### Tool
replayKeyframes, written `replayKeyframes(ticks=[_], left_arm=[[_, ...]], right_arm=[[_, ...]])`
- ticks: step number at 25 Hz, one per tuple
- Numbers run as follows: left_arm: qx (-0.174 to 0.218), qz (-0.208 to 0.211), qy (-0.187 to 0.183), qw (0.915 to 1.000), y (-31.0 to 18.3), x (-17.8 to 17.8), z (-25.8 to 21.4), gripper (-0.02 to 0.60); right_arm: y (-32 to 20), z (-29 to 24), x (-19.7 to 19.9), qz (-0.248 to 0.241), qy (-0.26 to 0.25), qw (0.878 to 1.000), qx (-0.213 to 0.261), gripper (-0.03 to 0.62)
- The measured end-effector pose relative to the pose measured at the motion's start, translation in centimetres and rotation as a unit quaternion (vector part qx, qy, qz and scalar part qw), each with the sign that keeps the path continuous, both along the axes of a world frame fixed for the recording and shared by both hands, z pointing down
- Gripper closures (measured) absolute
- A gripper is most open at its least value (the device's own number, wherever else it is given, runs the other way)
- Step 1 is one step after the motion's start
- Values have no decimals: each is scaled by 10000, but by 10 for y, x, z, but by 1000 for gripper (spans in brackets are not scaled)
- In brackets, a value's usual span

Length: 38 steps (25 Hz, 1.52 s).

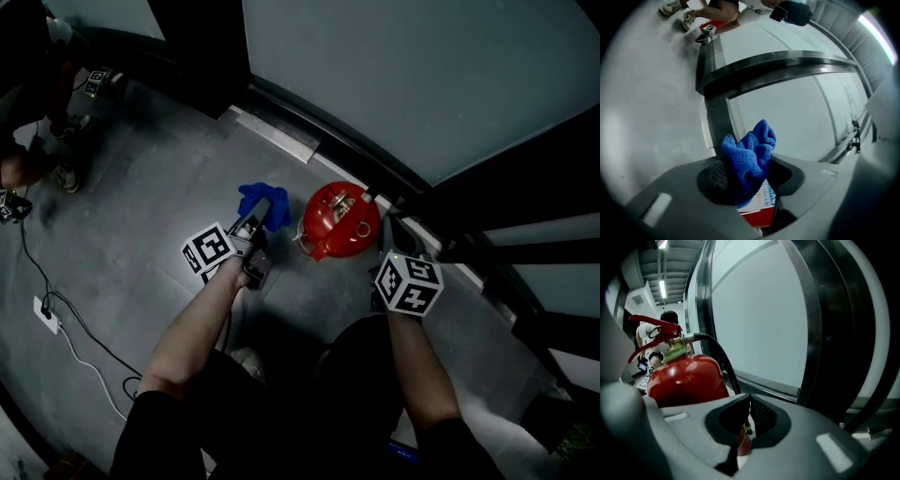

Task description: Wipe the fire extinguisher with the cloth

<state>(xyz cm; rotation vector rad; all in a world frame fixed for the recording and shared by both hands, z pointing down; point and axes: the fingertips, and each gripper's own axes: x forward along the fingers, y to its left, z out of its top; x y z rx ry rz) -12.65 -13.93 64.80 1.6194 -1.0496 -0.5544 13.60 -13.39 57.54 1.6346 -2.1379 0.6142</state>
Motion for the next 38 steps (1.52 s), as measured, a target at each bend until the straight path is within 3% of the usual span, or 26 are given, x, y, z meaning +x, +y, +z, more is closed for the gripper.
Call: replayKeyframes(ticks=[4, 7, 11, 14, 18, 23, 28, 31, 38], left_arm=[[974, 705, -55, 9927, -3, 17, -94, 413], [1634, 890, -73, 9825, 0, 28, -157, 413], [2237, 1193, -603, 9655, 3, 49, -201, 412], [2137, 1408, -1003, 9615, 2, 63, -182, 411], [1628, 1340, -1146, 9708, 0, 64, -140, 413], [1108, 1194, -531, 9852, -5, 65, -104, 413], [1117, 1089, -174, 9876, -6, 67, -80, 413], [1093, 1002, -69, 9889, -7, 66, -65, 413], [643, 1068, -109, 9921, -7, 66, -15, 413]], right_arm=[[-1, -5, -1, -7, 9, 10000, 44, 589], [-1, -6, 1, -14, 50, 10000, 49, 589], [1, -7, 4, -5, 29, 10000, 21, 589], [3, -7, 7, 22, 5, 10000, -2, 589], [6, -9, 10, 33, -56, 10000, -18, 589], [7, -7, 13, 27, -113, 9999, -58, 589], [9, -7, 8, -29, -263, 9996, -87, 589], [10, -8, 5, -21, -365, 9993, -78, 589], [14, -13, -10, -106, -590, 9982, -79, 589]])
